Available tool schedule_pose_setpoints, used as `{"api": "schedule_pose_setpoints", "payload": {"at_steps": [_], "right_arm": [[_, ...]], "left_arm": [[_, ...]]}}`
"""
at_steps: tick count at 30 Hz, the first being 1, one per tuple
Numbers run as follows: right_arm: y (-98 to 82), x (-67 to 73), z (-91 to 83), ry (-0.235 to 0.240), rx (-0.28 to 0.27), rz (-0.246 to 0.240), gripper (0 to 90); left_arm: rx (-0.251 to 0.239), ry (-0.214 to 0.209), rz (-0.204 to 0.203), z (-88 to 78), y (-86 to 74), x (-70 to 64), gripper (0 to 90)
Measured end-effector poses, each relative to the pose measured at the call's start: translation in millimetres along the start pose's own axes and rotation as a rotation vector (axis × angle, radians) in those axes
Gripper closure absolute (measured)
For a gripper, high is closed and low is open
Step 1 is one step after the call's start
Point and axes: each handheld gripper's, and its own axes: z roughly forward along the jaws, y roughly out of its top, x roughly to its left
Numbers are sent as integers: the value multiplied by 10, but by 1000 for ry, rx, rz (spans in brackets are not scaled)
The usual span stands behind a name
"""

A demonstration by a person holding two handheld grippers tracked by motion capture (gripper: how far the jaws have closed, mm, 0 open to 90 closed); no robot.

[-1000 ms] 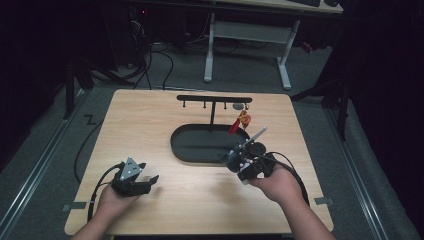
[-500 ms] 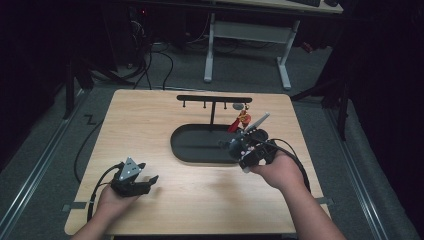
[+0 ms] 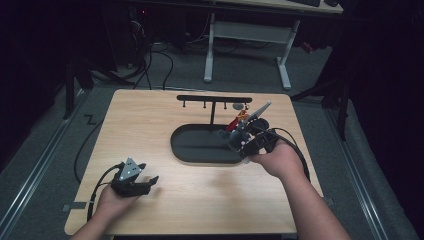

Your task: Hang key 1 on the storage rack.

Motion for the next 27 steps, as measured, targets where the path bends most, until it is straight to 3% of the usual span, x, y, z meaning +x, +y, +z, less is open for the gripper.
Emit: {"api": "schedule_pose_setpoints", "payload": {"at_steps": [19, 27], "right_arm": [[211, -47, -122, -13, -18, 13, 473], [324, -113, -151, 2, -38, 35, 473]], "left_arm": [[1, -18, 11, 17, 3, 2, 325], [5, -19, 4, -16, -38, 32, 326]]}}
